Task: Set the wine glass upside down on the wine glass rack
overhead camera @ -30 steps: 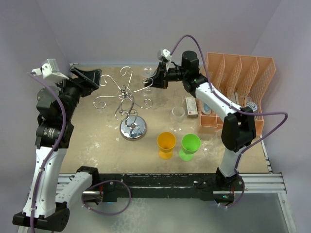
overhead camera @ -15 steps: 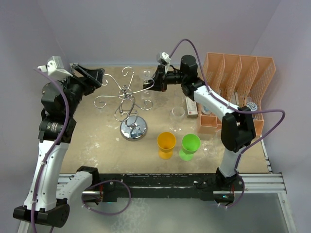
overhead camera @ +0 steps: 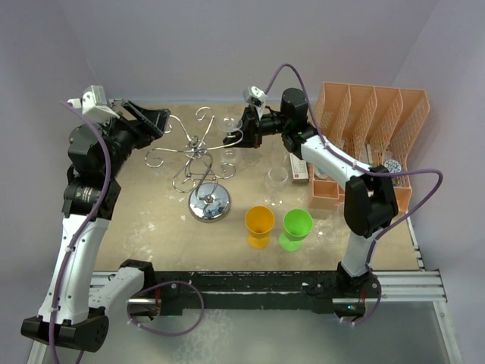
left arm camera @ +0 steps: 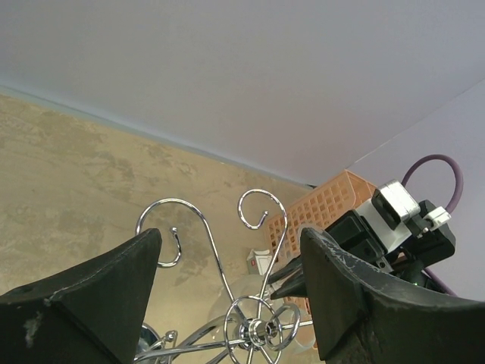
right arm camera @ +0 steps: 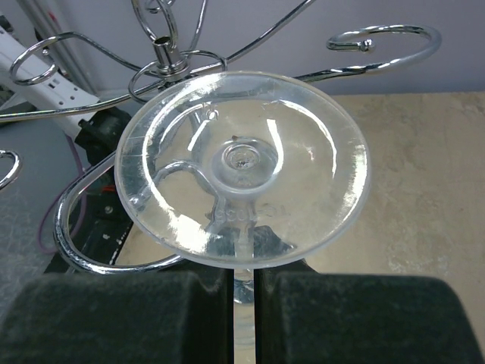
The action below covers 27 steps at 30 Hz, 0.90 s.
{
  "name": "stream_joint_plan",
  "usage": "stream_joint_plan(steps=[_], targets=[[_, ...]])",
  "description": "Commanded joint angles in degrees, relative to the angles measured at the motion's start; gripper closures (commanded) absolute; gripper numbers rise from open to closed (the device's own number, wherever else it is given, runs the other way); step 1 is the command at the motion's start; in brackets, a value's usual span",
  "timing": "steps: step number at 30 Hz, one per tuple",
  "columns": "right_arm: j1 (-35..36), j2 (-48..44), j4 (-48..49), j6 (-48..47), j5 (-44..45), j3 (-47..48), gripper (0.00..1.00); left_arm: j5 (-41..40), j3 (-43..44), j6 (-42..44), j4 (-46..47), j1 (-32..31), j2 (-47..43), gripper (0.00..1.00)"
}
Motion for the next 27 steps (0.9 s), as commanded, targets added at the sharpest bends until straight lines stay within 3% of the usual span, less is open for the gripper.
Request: stream_joint_plan(steps=[1,19,27], targets=[[0.75,-1.01,4.16,0.85,-5.02,1.14,1.0,0.51,0.17,0.03,1.63,0.35,0.62,0.29],[1.8,1.9,1.21,1.8,-9.93,4.85,1.0,-0.91,-0.55,-0.3,0.79,0.35,1.87,0.32],[1.89,-0.4,0.72,-0.1,-11.26,1.67,1.0,-4.75,-0.53,-0.14,-0.91,0.35,2.22,0.33]])
